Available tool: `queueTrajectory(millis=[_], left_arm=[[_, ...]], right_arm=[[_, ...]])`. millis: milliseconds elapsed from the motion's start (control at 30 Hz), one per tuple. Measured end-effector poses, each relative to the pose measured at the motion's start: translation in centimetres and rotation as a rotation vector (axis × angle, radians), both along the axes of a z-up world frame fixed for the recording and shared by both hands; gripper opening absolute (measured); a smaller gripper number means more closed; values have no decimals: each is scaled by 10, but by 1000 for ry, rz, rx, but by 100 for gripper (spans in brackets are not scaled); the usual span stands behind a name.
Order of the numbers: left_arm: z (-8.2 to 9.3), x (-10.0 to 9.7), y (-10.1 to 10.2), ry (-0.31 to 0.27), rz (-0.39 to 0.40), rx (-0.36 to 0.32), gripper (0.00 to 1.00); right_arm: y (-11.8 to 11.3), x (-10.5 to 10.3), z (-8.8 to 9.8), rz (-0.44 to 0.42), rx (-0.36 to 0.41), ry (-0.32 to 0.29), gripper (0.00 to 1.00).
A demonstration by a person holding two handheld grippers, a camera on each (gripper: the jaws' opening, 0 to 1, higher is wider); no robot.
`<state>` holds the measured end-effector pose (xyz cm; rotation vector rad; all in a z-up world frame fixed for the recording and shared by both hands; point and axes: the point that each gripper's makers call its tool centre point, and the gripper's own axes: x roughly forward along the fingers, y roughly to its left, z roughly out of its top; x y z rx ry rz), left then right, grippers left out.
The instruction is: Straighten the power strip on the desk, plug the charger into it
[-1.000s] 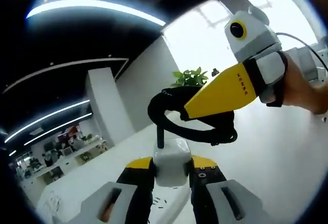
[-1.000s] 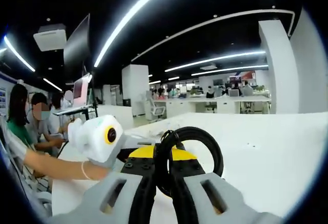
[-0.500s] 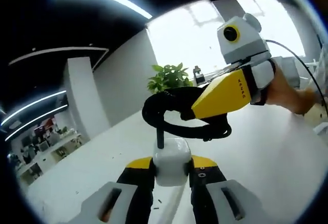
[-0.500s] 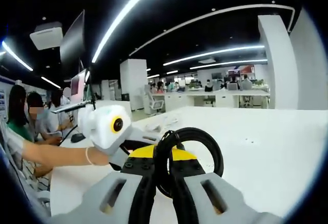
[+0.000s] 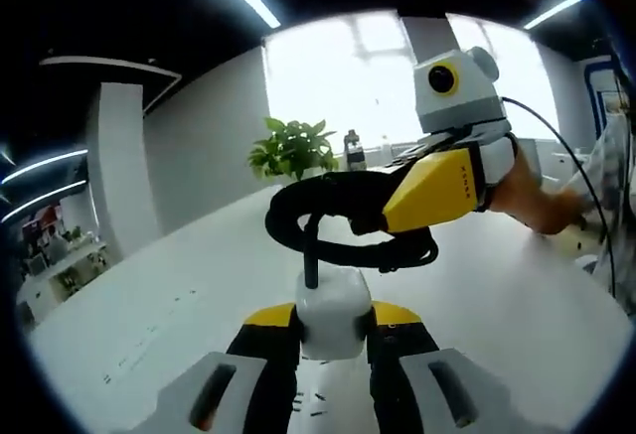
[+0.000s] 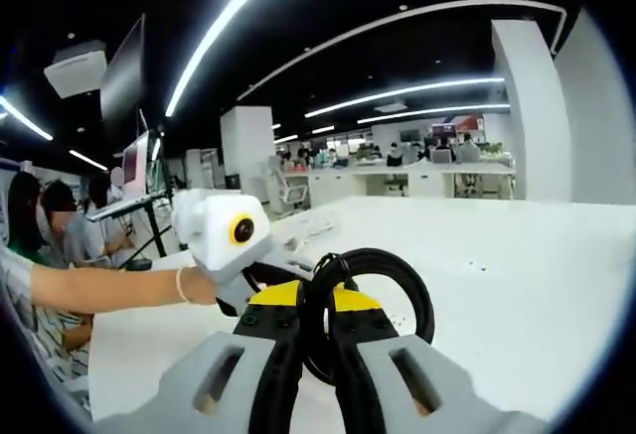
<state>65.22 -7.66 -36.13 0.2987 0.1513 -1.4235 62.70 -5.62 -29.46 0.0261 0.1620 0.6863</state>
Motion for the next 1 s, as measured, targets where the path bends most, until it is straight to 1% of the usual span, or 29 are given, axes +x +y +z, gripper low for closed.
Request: queueTrajectory(millis=[133, 367, 467, 667, 800, 900, 967, 1000], left_arm=[[-1, 6, -3, 3, -32, 11, 25], [-3, 9, -8, 44, -68, -8, 25], [-5, 9, -11, 48, -74, -7, 25], [-10, 10, -11, 22, -85, 33, 25], [-9, 10, -10, 6, -104, 44, 25], [-9, 11, -10, -9, -117, 44, 24], [-13, 11, -11, -18, -123, 64, 24], [-12, 11, -12, -24, -126, 57, 24]], right_arm=[[-1, 5, -2, -11, 7, 3, 7], [-5, 12, -2, -28, -4, 11, 7], [-7, 13, -5, -34, -8, 19, 7], [-10, 15, -10, -40, -10, 29, 7], [-10, 14, -9, -40, -3, 28, 7], [-10, 14, -9, -46, -11, 23, 7], [-10, 14, -11, -51, -24, 28, 7], [-10, 14, -13, -52, -25, 28, 7]])
